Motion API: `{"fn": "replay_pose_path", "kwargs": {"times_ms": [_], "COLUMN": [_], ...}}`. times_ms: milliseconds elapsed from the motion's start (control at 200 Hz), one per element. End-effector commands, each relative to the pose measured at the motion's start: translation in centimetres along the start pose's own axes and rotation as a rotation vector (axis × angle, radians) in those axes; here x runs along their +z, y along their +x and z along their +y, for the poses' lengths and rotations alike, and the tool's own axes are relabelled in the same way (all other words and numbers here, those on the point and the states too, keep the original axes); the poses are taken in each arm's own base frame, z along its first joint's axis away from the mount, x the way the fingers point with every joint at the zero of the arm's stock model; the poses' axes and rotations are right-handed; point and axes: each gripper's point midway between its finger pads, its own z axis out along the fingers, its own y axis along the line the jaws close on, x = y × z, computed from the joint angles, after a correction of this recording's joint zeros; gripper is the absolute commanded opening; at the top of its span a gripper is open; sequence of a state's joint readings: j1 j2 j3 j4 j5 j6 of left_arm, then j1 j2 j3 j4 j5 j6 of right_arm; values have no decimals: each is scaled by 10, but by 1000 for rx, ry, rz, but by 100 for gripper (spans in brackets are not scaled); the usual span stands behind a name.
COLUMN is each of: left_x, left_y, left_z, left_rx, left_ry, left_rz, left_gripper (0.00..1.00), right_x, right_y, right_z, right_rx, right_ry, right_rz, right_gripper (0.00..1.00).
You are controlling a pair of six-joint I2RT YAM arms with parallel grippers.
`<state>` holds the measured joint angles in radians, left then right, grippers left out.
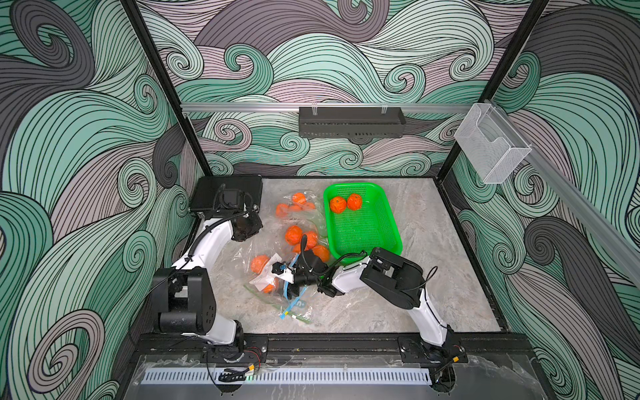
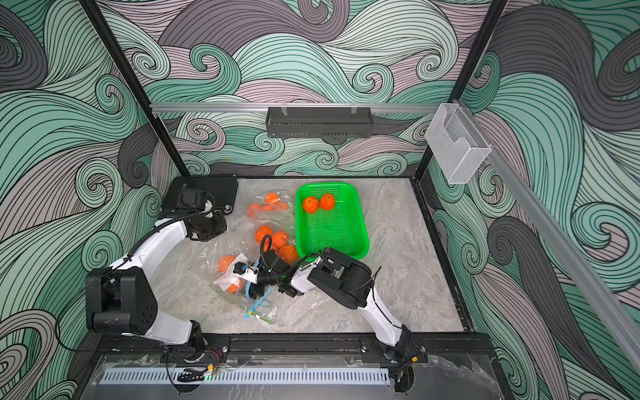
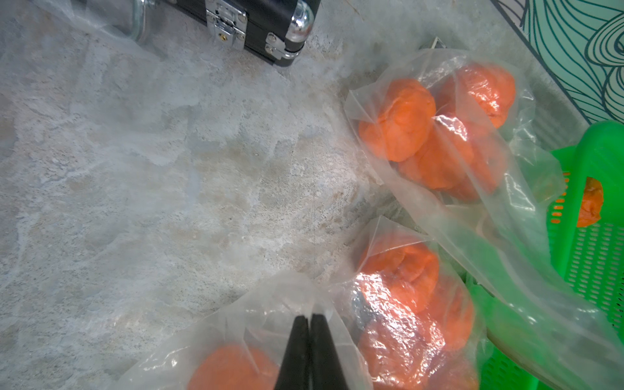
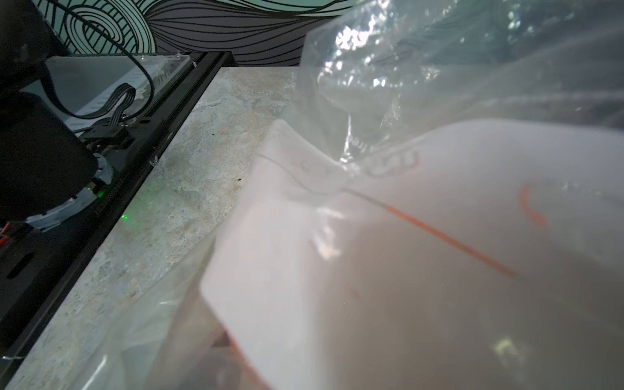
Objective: Open the zip-top bag and take out the orange
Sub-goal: Pick up the orange from the zipper food storage bag.
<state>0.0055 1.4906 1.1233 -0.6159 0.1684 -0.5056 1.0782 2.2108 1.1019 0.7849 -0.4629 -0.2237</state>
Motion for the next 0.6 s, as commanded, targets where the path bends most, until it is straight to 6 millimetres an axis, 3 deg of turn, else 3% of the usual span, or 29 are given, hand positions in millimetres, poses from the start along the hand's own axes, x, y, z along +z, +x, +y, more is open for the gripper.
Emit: {"fn": "replay_pose_path", "kwargs": {"times_ms": [0, 205, 595], "left_x": [1, 0, 1], "left_y": [2, 2, 3], "left_z": [3, 3, 5], "left_rx": [-13, -12, -13], "left_ry": [-6, -8, -13], "left_rz": [15, 12, 14], "left_gripper": [0, 0, 0], "right_x": [-2, -27, -107], "right_y": [-11, -19, 4], "right_z": [-3, -2, -5], "right_rx": [17, -6, 118], "right_ry": [28, 78, 254], "right_rz": [-39, -38, 16], "right_gripper": [63, 54, 53]}}
